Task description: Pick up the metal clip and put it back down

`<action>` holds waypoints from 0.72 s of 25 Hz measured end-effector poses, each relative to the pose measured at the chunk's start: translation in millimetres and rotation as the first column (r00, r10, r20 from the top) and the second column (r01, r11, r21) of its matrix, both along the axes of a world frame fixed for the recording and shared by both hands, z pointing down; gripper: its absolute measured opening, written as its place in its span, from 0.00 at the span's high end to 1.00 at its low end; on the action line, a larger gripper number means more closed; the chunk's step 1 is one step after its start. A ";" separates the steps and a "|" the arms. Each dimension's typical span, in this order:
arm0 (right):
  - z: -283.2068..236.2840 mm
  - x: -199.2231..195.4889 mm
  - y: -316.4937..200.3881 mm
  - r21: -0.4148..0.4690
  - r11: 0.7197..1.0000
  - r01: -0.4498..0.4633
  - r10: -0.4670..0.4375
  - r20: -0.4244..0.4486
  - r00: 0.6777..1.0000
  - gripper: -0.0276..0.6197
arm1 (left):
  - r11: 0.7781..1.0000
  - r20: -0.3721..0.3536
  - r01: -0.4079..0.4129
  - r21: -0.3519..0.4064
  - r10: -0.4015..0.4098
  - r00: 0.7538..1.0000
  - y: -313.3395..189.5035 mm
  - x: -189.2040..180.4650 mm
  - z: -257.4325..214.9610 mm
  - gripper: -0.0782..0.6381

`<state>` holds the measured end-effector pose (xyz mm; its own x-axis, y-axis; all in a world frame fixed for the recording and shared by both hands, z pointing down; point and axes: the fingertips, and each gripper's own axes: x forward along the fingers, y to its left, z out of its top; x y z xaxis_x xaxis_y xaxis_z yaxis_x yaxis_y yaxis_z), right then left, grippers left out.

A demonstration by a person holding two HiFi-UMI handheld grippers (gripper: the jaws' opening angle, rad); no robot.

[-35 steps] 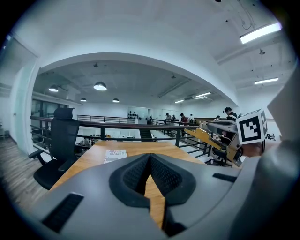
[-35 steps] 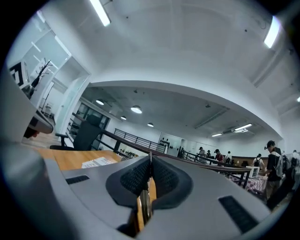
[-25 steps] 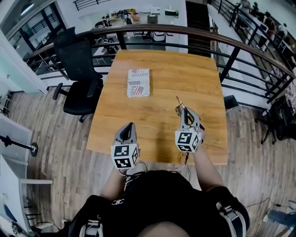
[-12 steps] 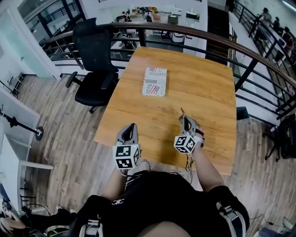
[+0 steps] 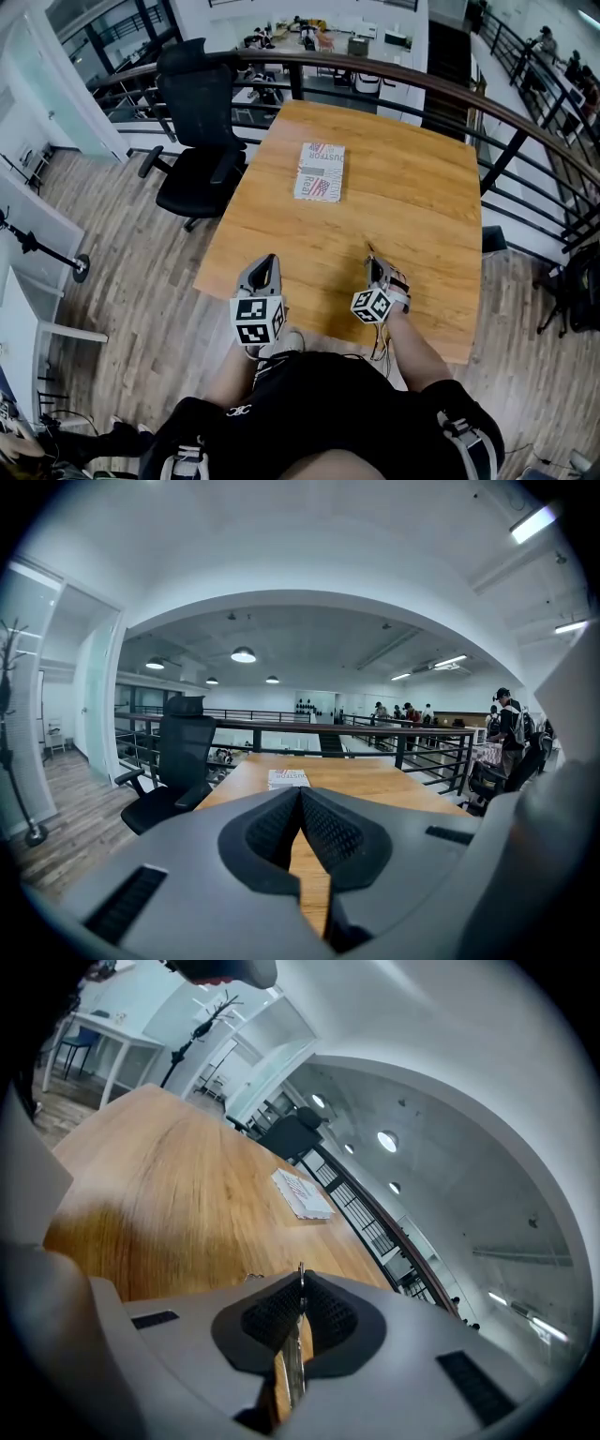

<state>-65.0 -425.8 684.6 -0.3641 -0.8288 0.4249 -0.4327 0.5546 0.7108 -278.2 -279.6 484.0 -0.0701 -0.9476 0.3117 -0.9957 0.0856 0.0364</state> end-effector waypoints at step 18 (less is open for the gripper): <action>36.1 -1.0 27.7 -0.306 0.952 -0.023 0.063 0.121 0.991 0.72 | 0.999 0.006 -0.041 0.002 0.041 0.999 -10.2 13.0 -2.0 0.87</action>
<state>-66.0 -398.1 720.6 -0.3987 -0.6841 0.6108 -0.5375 0.7139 0.4488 -265.2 -289.8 482.0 -0.0327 -0.9503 0.3095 -0.9986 0.0442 0.0303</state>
